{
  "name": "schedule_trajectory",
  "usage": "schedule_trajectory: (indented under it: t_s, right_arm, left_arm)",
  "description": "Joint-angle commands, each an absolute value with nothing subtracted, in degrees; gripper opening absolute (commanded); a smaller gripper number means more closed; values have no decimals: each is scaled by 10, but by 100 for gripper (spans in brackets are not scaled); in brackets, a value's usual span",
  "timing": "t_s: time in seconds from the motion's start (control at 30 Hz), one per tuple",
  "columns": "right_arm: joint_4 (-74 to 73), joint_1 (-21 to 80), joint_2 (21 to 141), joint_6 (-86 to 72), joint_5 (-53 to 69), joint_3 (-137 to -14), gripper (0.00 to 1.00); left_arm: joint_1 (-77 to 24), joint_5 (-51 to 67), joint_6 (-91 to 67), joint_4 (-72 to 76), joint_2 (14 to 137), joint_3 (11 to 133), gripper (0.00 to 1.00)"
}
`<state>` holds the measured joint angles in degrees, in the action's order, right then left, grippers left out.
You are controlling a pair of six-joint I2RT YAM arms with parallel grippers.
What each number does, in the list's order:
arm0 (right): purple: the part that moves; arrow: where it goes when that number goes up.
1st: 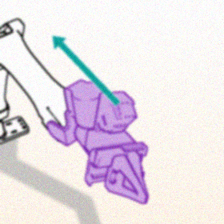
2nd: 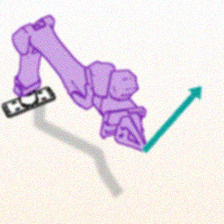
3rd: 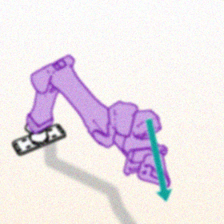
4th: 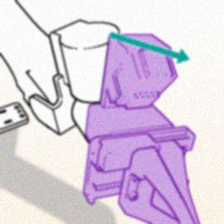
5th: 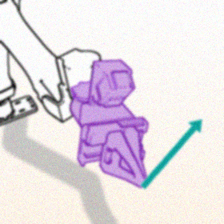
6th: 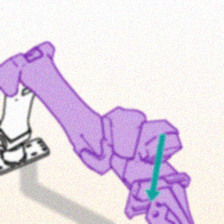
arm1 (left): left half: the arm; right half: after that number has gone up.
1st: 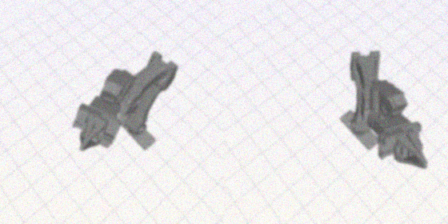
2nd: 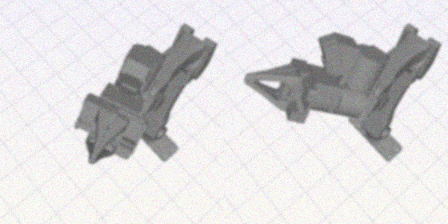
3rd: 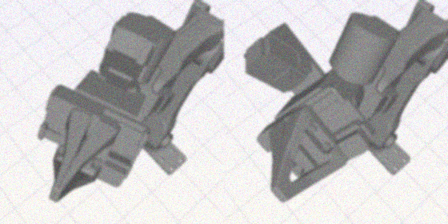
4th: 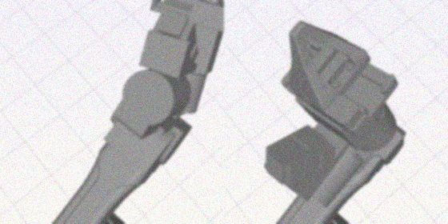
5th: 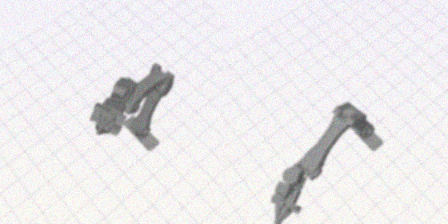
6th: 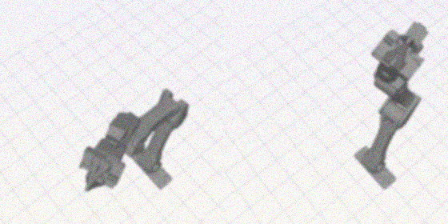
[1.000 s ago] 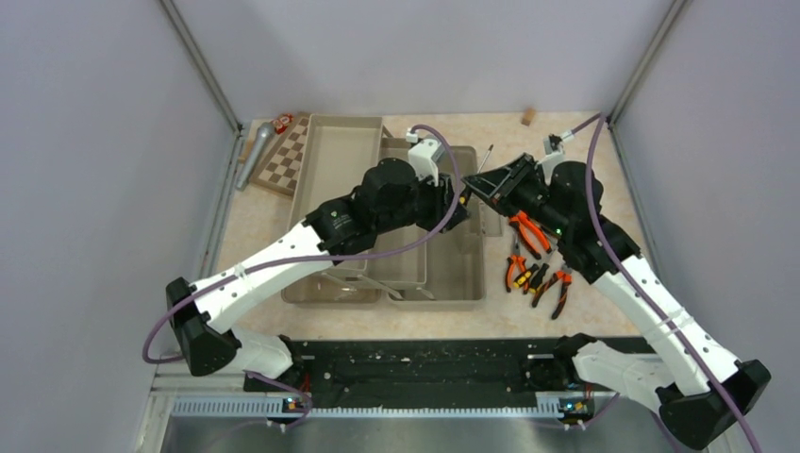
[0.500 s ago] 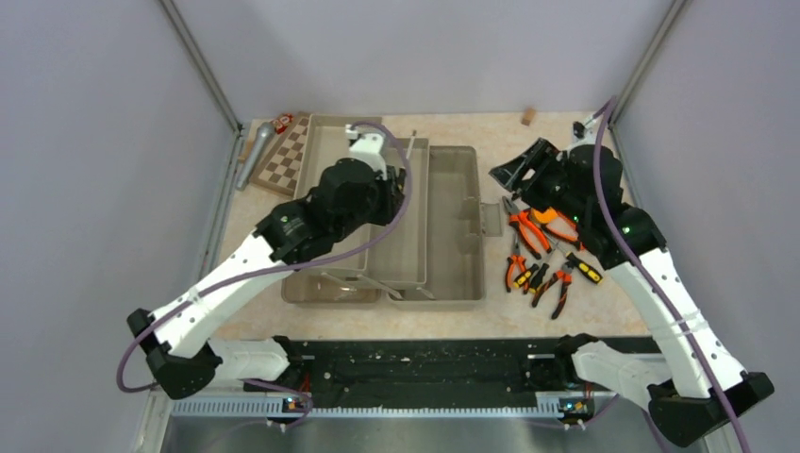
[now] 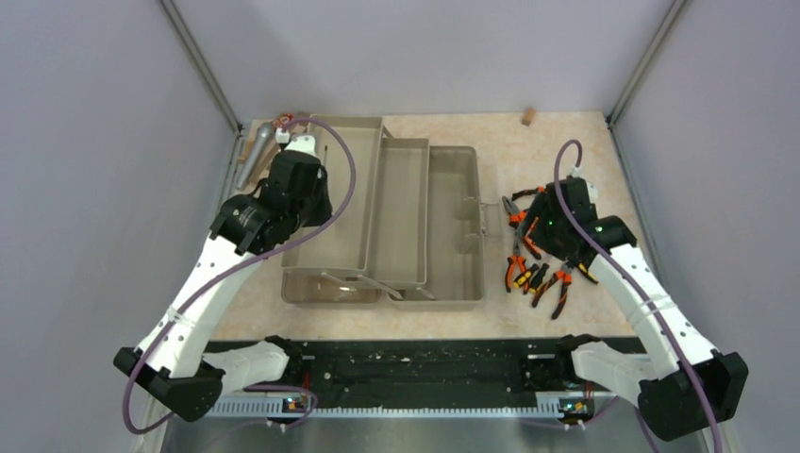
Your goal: Pack the tool kit
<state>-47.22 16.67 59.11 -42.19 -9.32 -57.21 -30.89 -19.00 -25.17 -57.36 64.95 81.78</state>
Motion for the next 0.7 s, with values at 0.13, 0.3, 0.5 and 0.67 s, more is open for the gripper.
schedule_trajectory:
  t_s: [0.13,0.3,0.5,0.67]
  right_arm:
    - [-472,160,610,-462,-148,-473,59]
    - [-424,145,628,-483,-150,-420,51]
    - [-353,130,666,-502,-140,-387,45]
    - [-317,118,699,-511,-134,-383,39]
  left_arm:
    - [-295,-166,-238,-602,672,811,0]
    - [-296,-161,-238,-600,670,804,21]
    - [-296,-162,-235,-599,655,806,52]
    - [-296,-159,-237,-590,635,811,71]
